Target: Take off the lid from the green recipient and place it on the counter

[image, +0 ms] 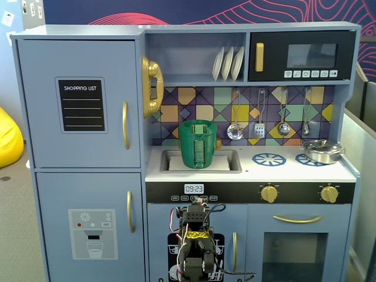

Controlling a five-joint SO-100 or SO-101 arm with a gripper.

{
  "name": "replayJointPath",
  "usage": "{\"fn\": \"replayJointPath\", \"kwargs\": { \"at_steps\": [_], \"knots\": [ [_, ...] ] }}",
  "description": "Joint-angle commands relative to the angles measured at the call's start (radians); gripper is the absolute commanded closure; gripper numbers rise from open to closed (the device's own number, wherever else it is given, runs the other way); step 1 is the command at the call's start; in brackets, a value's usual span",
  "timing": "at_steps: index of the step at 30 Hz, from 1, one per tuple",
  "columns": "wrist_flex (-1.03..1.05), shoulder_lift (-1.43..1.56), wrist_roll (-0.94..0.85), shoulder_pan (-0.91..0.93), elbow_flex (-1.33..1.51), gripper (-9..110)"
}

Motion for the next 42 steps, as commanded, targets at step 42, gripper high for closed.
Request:
{"fn": "replayJointPath", "kwargs": {
  "at_steps": [42],
  "knots": [
    [-0.850,-0.629,-0.109,0.060,-1.071,71]
  ]
}}
